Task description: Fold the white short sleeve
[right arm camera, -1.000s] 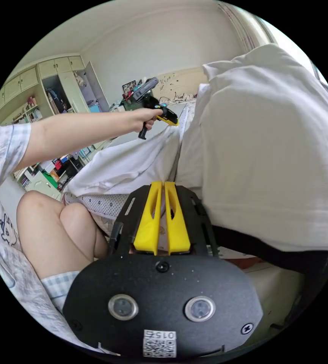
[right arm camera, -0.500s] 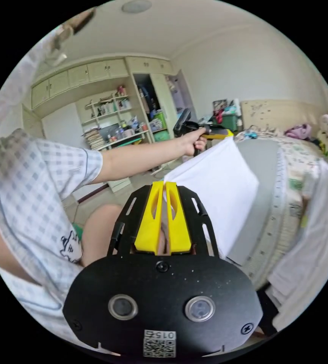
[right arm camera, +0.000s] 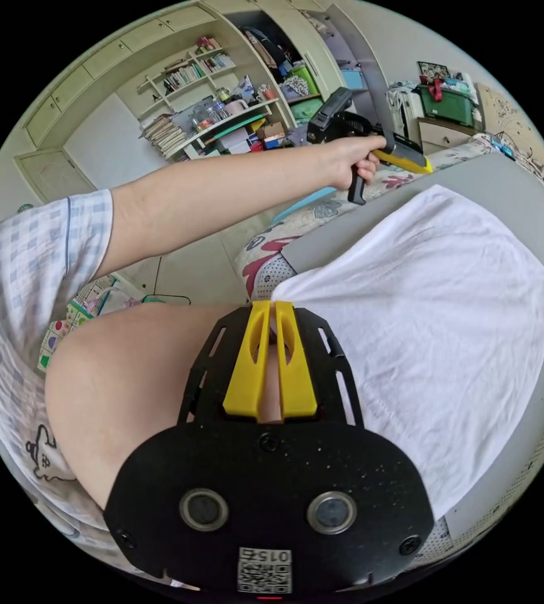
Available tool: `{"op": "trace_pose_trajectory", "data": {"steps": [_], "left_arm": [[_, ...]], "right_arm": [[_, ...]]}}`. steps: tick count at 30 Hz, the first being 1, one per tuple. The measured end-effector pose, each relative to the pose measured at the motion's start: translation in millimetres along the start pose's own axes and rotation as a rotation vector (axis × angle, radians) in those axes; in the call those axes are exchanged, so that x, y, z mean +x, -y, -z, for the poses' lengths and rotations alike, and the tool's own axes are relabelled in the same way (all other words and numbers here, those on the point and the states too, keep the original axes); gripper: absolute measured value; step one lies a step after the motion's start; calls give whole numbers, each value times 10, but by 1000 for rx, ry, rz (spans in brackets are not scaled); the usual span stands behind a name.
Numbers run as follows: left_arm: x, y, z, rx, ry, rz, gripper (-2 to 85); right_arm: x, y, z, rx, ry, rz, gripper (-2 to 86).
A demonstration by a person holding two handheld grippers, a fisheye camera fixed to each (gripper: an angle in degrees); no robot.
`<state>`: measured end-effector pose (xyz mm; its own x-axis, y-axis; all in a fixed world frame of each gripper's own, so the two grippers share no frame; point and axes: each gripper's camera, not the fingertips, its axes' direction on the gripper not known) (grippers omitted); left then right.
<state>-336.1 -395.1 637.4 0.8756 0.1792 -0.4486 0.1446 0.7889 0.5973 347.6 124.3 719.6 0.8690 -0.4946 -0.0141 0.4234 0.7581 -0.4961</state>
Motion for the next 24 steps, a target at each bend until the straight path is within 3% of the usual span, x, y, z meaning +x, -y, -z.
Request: {"op": "trace_pose_trajectory", "data": {"steps": [3, 5, 10, 17, 24], "left_arm": [[32, -4, 47, -28, -110, -19, 70], [166, -14, 5, -81, -113, -71, 55], [490, 27, -53, -154, 59, -179, 5], [875, 23, -5, -216, 236, -233, 11], [1081, -572, 806, -81, 144, -199, 39]], "right_arm": [[34, 76, -170, -38, 4, 3, 3], [59, 110, -280, -61, 5, 7, 3], [109, 156, -351, -86, 24, 10, 2], [2, 122, -507, -129, 64, -4, -3], [-214, -83, -306, -26, -83, -3, -5]]}}
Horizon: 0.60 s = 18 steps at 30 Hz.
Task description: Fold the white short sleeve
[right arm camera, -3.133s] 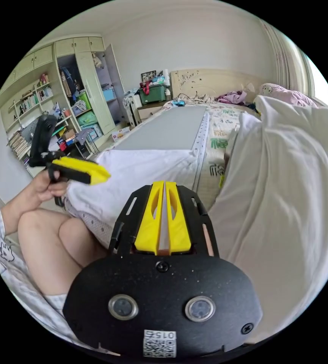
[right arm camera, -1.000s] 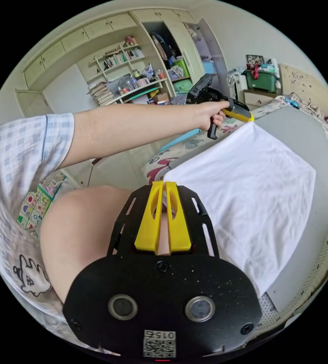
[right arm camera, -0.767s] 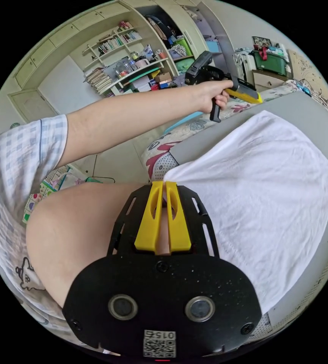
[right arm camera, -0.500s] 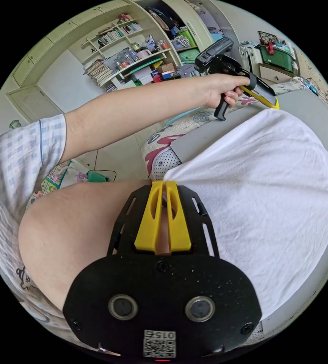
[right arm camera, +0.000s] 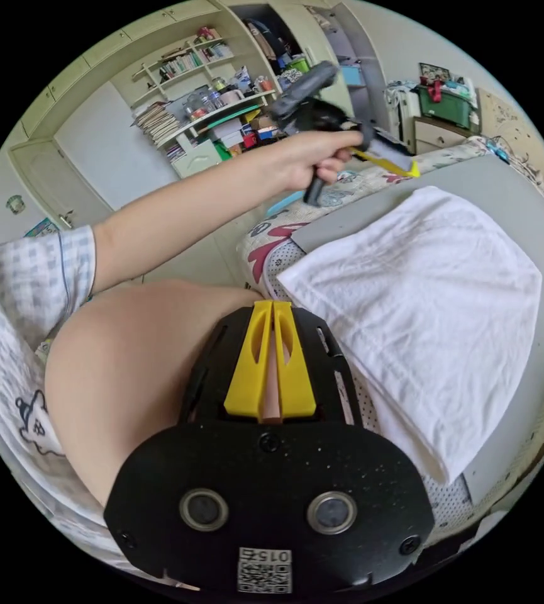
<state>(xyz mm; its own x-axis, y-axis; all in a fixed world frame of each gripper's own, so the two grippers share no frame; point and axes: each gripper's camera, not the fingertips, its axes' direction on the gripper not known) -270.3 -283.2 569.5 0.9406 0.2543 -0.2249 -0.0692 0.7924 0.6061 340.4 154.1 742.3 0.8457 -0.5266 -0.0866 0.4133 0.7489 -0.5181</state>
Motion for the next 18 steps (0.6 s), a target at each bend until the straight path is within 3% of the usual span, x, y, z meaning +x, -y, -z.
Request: {"op": "trace_pose_trajectory", "data": {"steps": [4, 8, 18], "left_arm": [[342, -675, 511, 9, -132, -73, 55], [696, -1187, 806, -66, -87, -142, 67], [1203, -1669, 1079, -93, -89, -86, 70]], "right_arm": [[-29, -255, 235, 92, -126, -98, -4], [-93, -648, 569, 168, -258, -192, -3], [-383, -1957, 1255, 266, -413, -295, 16]]}}
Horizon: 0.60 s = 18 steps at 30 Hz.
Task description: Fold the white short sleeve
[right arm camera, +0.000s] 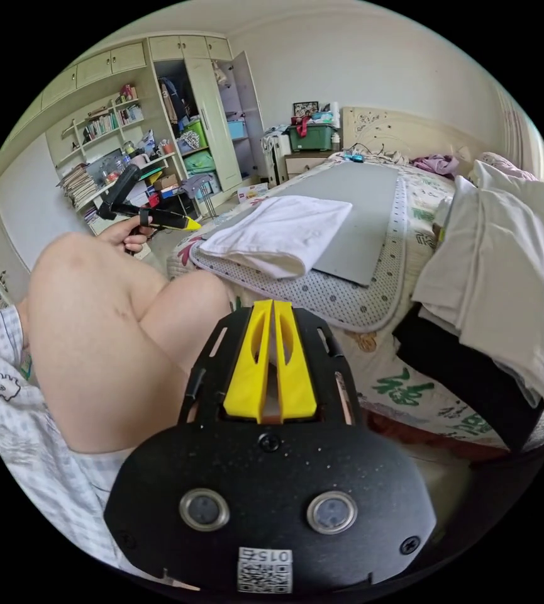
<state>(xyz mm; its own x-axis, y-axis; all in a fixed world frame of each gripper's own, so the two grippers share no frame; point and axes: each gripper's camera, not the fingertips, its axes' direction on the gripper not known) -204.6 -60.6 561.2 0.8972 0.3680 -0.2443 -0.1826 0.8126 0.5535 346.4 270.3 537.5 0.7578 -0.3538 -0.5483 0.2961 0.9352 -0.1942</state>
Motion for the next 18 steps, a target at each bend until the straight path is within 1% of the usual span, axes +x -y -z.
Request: {"op": "trace_pose_trajectory", "data": {"steps": [4, 7, 11, 14, 18], "left_arm": [[219, 22, -21, -8, 34, 20, 82], [335, 12, -10, -3, 34, 7, 83], [433, -35, -149, -43, 127, -59, 83], [383, 25, -319, -58, 165, -97, 83], [258, 210, -611, -89, 145, -112, 82]], "right_arm": [[-29, -139, 35, 27, -48, 17, 56], [12, 73, -109, 25, -43, 44, 74], [107, 460, -476, -11, -8, 71, 89], [162, 674, -765, -10, -46, 112, 89], [241, 836, -1029, -37, -98, 141, 68]]}}
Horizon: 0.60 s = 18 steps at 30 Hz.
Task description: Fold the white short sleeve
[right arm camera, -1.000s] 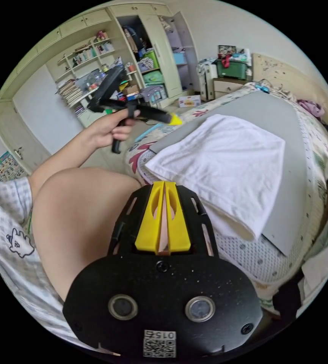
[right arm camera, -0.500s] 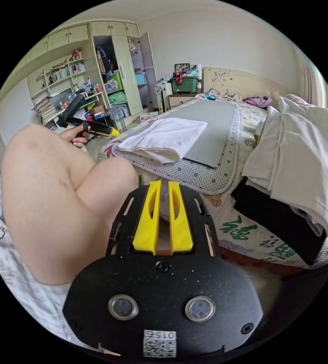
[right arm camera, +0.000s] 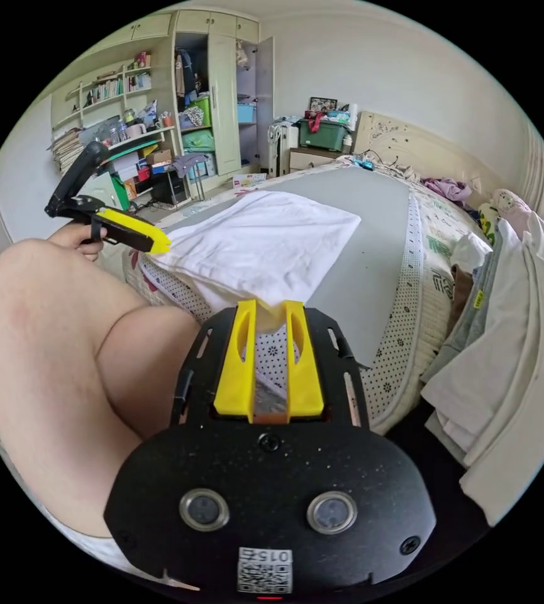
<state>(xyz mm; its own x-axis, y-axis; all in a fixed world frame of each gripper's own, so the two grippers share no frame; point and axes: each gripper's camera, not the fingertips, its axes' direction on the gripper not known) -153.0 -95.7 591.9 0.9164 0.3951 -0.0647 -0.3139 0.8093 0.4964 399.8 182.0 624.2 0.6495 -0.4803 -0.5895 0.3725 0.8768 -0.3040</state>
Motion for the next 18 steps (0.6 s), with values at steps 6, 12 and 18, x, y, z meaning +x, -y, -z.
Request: {"op": "trace_pose_trajectory", "data": {"steps": [6, 12, 18], "left_arm": [[-76, 24, -238, 81, -16, -48, 42], [-189, 27, -365, 68, -78, -59, 8], [-531, 196, -270, 96, -213, -4, 58]], "right_arm": [[166, -221, 18, 16, 14, 43, 5], [305, -171, 21, -32, 59, 54, 19], [843, 62, 313, 2, 309, 32, 62]]}}
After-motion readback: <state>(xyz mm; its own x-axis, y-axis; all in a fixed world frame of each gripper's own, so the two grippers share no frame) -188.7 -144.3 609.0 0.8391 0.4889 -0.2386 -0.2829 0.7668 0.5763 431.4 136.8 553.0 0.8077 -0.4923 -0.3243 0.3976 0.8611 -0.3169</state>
